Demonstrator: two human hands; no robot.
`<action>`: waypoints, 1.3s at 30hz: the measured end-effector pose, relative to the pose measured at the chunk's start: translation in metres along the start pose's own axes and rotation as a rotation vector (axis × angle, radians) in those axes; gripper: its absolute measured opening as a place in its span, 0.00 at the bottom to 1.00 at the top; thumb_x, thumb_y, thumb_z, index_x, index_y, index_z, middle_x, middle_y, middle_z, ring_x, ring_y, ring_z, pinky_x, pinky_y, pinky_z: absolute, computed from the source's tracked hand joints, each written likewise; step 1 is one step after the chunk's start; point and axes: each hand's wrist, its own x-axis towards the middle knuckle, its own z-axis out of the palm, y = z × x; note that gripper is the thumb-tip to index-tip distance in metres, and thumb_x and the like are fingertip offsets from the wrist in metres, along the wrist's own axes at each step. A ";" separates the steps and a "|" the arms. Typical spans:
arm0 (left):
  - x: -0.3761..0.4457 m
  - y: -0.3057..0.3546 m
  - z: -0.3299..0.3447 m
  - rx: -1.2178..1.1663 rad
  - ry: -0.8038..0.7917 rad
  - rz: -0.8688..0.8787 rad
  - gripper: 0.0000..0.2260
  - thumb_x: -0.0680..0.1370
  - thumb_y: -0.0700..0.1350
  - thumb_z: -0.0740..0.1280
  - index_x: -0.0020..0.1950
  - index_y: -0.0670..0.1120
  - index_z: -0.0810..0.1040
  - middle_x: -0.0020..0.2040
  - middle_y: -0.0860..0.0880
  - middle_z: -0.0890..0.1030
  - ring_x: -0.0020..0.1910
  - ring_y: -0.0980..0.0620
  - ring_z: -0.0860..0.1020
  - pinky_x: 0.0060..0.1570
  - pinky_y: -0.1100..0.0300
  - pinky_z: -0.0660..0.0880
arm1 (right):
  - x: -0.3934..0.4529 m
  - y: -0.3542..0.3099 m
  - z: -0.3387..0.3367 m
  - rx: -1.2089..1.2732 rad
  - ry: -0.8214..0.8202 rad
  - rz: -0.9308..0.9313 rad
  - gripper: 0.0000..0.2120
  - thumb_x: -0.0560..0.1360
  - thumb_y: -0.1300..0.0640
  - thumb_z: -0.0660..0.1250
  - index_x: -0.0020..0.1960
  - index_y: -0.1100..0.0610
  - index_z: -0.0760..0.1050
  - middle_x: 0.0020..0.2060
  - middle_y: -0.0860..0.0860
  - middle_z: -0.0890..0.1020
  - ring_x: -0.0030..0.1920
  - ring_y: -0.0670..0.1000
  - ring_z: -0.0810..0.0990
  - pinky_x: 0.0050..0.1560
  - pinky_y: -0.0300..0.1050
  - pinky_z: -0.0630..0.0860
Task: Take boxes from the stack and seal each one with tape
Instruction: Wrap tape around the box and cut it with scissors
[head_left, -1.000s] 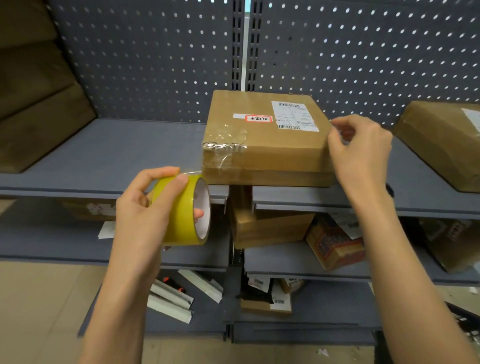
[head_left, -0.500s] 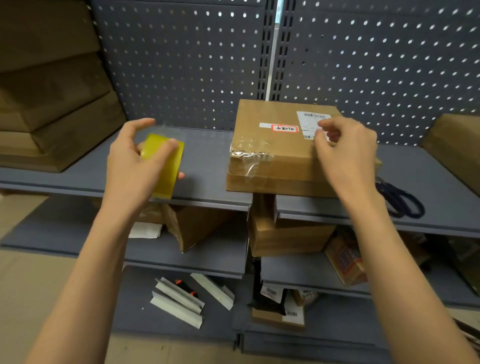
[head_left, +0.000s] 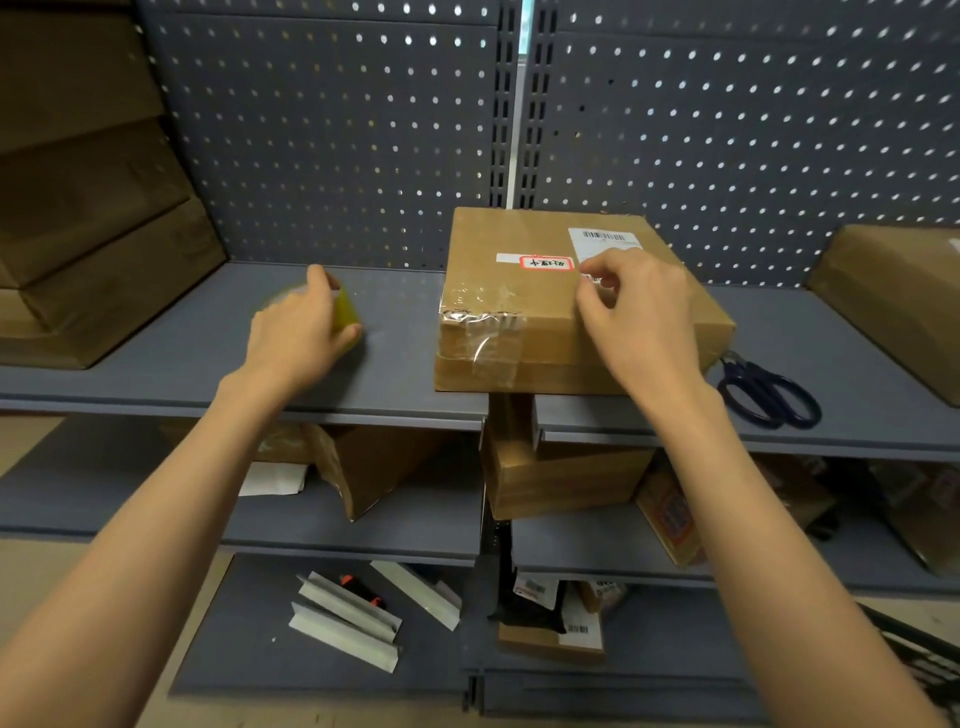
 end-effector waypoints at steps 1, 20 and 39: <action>0.001 -0.002 0.003 0.013 0.000 0.008 0.21 0.78 0.49 0.67 0.63 0.39 0.65 0.55 0.36 0.78 0.51 0.34 0.77 0.48 0.45 0.74 | -0.001 0.000 0.001 -0.002 -0.004 0.000 0.12 0.78 0.57 0.62 0.57 0.58 0.80 0.51 0.53 0.82 0.52 0.53 0.78 0.54 0.45 0.71; -0.017 0.071 -0.004 -0.367 -0.079 0.458 0.23 0.82 0.51 0.50 0.74 0.44 0.66 0.73 0.47 0.69 0.73 0.50 0.64 0.73 0.58 0.58 | -0.024 -0.031 0.035 -0.022 -0.270 -0.334 0.24 0.82 0.50 0.47 0.71 0.60 0.69 0.69 0.55 0.73 0.71 0.51 0.67 0.70 0.43 0.57; -0.006 0.061 0.011 -0.420 -0.105 0.571 0.26 0.81 0.56 0.51 0.75 0.46 0.62 0.75 0.50 0.63 0.75 0.55 0.58 0.73 0.63 0.53 | -0.015 0.001 0.061 -0.157 0.175 -0.606 0.20 0.79 0.47 0.60 0.60 0.60 0.79 0.56 0.53 0.82 0.58 0.52 0.80 0.59 0.44 0.70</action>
